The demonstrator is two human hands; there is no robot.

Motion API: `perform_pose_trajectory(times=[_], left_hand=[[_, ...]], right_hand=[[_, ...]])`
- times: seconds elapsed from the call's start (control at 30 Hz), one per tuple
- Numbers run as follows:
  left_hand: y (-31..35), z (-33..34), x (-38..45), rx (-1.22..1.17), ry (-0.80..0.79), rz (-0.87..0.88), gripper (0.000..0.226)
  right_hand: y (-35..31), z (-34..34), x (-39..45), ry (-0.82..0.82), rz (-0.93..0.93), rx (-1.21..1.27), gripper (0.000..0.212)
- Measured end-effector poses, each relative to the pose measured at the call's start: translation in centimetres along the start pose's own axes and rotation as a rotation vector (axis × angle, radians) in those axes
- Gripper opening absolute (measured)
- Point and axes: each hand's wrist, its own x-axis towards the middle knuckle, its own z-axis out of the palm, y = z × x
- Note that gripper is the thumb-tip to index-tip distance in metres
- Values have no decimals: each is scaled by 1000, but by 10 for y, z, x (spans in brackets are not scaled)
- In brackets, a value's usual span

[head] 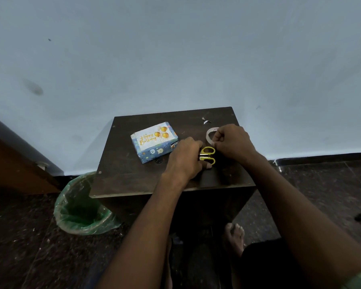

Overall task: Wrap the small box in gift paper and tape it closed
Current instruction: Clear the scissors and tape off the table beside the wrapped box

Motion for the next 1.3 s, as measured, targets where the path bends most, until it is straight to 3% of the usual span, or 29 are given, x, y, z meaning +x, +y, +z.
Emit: perform_pose_trajectory(times=[0.13,0.37,0.47,0.67,0.83,1.07,1.3], left_hand=[[-1,-7,-4,146,49,32,44],[-5,-8,-11,102,92,33,23],[-6,-5,-12,139,95,48,27],[-7,1,-15,166,122,41,40],[-4,8,-21,195,172,22,36],[-1,9,-32,102,188,-11,31],[-21,25,-44,-134,342,-67,19]], right_hand=[[-5,-1,-3,-4,-31,37,19],[-4,2,-12,-26,-50,161,20],[-8,2,-14,-20,-54,182,15],[-14,3,-19,-49,-150,102,28],[-17,4,-23,-42,-151,62,26],[-20,-7,-30,-174,-179,-33,41],[-19,-6,-37,-211,-259,-88,22]])
